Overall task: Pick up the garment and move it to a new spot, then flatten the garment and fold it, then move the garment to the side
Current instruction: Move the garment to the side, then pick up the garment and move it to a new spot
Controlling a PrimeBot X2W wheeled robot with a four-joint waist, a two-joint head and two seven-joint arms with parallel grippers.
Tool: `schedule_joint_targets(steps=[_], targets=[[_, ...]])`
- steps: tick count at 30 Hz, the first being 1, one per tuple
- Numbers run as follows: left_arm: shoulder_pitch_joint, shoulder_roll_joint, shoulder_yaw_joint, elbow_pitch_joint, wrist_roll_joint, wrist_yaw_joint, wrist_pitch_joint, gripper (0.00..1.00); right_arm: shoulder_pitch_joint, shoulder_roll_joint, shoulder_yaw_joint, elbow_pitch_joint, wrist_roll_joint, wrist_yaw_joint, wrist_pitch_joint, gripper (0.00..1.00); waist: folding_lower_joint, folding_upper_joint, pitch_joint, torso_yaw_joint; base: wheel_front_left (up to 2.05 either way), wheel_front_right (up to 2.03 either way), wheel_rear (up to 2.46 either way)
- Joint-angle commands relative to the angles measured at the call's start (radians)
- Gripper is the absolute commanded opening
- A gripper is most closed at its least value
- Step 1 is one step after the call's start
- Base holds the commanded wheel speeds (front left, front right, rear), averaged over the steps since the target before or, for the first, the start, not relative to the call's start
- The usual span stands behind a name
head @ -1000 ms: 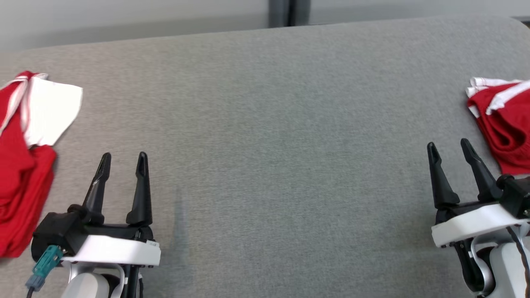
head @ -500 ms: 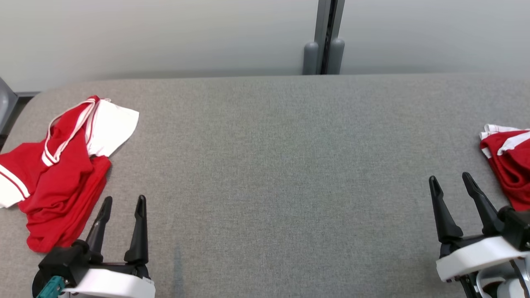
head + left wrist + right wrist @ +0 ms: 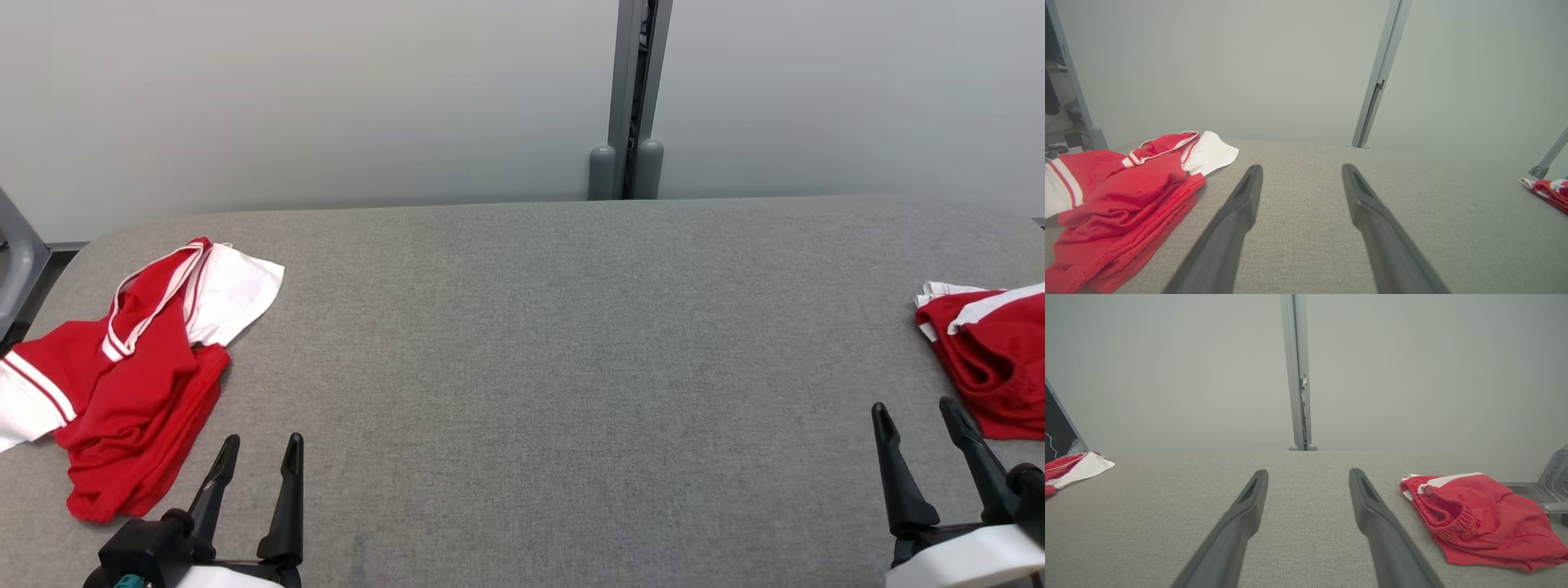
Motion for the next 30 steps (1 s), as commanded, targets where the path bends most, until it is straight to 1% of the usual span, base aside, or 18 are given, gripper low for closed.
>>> schedule_joint_targets(steps=[1,12,30], targets=[[0.008,0.010,0.001,0.001,-0.005,-0.004,0.005,1.00,0.015,-0.001,-0.012,-0.016,-0.013,0.000,0.011,1.00,0.0000,0.0000,-0.005,0.000,0.00,0.00,0.00],[0.009,0.016,-0.007,0.015,-0.012,-0.003,0.009,1.00,0.052,0.015,-0.023,-0.083,-0.034,0.000,0.041,1.00,0.0000,0.0000,-0.008,0.000,0.00,0.00,0.00],[-0.009,0.018,-0.012,0.029,-0.019,0.002,0.001,1.00,0.064,0.024,-0.028,-0.097,-0.038,0.000,0.049,1.00,0.0000,0.0000,-0.005,-0.002,0.00,0.00,0.00]])
